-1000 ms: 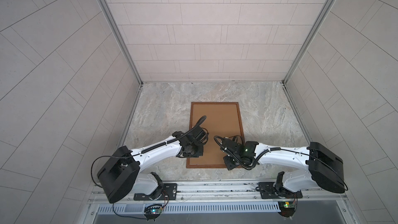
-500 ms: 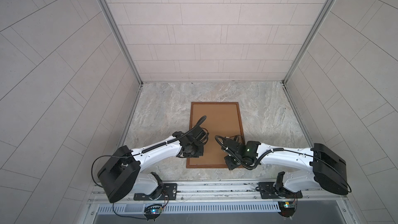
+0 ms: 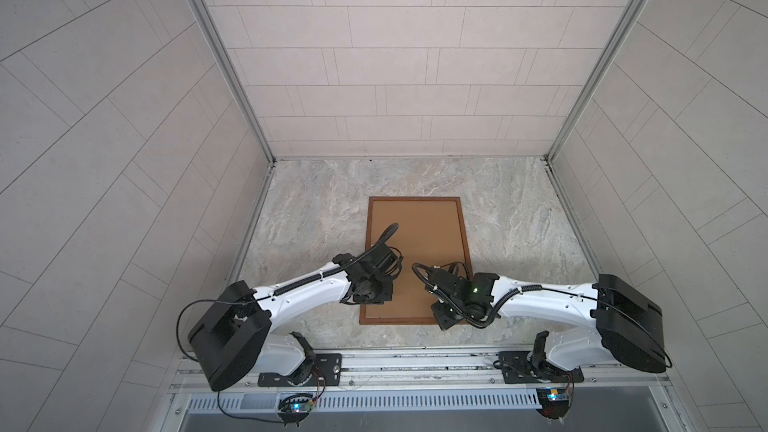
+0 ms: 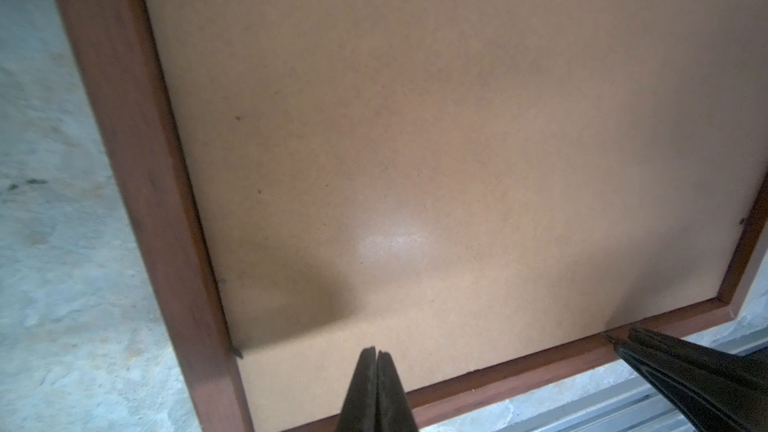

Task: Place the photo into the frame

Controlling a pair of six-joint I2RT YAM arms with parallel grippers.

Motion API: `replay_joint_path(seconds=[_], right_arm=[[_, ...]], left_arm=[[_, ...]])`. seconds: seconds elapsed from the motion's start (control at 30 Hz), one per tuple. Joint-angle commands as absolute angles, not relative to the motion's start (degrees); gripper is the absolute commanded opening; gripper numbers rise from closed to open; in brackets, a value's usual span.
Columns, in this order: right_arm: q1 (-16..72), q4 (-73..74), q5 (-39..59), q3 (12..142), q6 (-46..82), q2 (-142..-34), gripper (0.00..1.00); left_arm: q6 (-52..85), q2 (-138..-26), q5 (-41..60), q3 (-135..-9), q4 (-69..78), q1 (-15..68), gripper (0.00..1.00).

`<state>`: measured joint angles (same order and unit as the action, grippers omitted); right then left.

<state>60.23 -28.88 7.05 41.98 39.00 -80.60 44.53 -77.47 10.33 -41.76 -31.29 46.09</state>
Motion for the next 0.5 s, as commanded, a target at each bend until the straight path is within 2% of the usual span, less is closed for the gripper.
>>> replay_joint_path(seconds=[0.0,0.47], right_arm=[[60.6,-28.86,5.86,41.75,38.61,-81.39,0.0],[60.57,-33.0,-0.19,43.61,36.26,-84.07,0.0]], left_arm=[[44.74,-77.87,10.27,-41.15,-31.29,45.8,0.06],[44.74,-77.79,10.42,-41.18,-31.02,45.79,0.06]])
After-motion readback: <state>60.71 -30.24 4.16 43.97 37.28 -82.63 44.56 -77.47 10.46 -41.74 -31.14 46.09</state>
